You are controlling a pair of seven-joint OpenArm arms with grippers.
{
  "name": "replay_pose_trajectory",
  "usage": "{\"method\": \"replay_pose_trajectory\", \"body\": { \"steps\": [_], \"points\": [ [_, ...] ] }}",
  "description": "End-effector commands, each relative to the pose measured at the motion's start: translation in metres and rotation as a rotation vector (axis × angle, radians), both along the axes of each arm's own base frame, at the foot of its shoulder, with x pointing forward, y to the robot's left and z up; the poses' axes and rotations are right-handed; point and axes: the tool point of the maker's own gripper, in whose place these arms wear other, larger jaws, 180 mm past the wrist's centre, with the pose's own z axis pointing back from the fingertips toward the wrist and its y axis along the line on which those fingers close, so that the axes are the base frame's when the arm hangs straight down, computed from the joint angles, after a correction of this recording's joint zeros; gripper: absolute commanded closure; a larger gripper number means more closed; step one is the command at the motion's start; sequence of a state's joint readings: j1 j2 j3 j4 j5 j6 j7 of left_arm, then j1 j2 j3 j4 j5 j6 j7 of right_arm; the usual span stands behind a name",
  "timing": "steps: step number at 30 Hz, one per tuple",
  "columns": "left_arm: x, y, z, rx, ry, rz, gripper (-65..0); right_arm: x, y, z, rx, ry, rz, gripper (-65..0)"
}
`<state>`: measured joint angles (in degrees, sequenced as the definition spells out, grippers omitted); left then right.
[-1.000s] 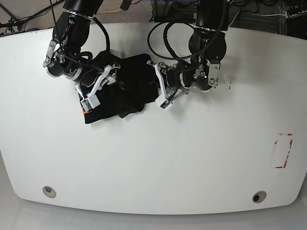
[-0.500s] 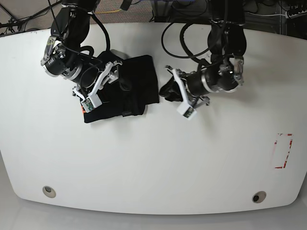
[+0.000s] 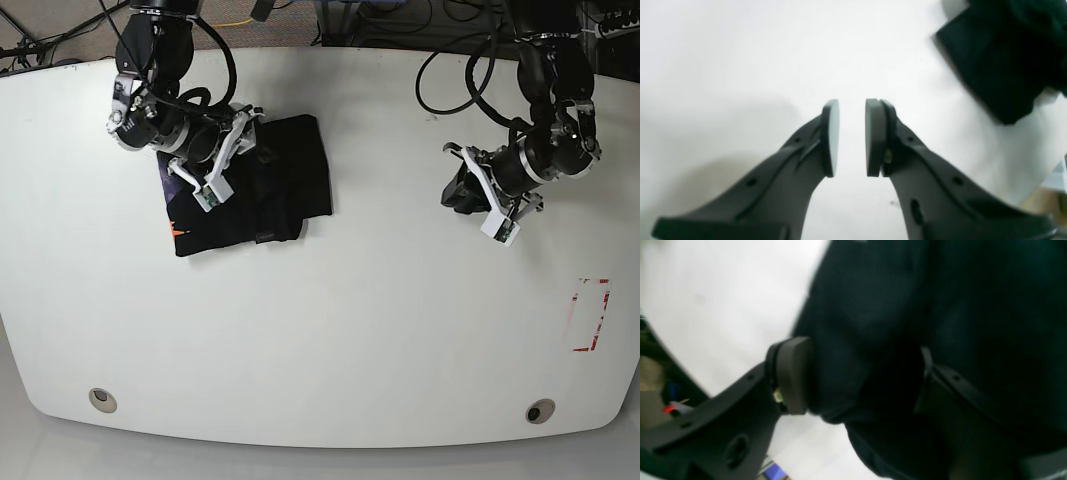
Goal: Fold the T-shirt properly
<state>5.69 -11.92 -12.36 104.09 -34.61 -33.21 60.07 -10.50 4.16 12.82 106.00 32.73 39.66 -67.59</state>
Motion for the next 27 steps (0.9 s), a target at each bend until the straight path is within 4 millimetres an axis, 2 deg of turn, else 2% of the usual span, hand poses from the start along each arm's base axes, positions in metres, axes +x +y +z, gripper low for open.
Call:
{"method": "replay_pose_trajectory", "body": {
  "steps": [1, 2, 4, 10, 11, 15, 22, 23, 25, 27],
  "points": [
    [0.008, 0.000, 0.019, -0.012, -0.067, -0.010, -11.4, 0.007, 0.021, 0.011, 0.032, -0.066, 0.047, -37.1],
    [0.008, 0.000, 0.018, -0.010, -0.066, -0.010, -11.4, 0.005, 0.023, 0.009, 0.023, -0.066, 0.056, -36.9],
    [0.008, 0.000, 0.017, -0.011, -0.063, -0.009, -11.4, 0.004, 0.029, 0.007, 0.008, -0.076, 0.072, -31.9],
    [0.000, -0.005, 0.006, -0.017, -0.028, -0.017, -11.4, 0.006, 0.037, 0.010, 0.023, -0.086, 0.064, -1.7],
    [-0.003, -0.015, -0.001, -0.039, -0.002, -0.032, -11.4, 0.007, 0.037, 0.011, 0.026, -0.090, 0.063, 0.0],
    [-0.012, -0.035, -0.017, -0.066, 0.050, -0.076, -11.4, 0.009, 0.038, 0.016, 0.028, -0.109, 0.064, 0.0],
    [-0.023, -0.051, -0.036, -0.085, 0.120, -0.117, -11.4, 0.012, 0.038, 0.035, 0.014, -0.171, 0.069, -1.0],
    [-0.025, -0.053, -0.038, -0.085, 0.124, -0.123, -11.4, 0.011, 0.040, 0.036, 0.015, -0.172, 0.075, -2.7],
    [-0.027, -0.057, -0.040, -0.086, 0.132, -0.134, -11.4, 0.007, 0.039, 0.032, 0.011, -0.161, 0.077, -10.5],
    [-0.029, -0.059, -0.041, -0.087, 0.137, -0.141, -11.4, 0.008, 0.038, 0.033, 0.013, -0.164, 0.071, -21.4]
  ]
}}
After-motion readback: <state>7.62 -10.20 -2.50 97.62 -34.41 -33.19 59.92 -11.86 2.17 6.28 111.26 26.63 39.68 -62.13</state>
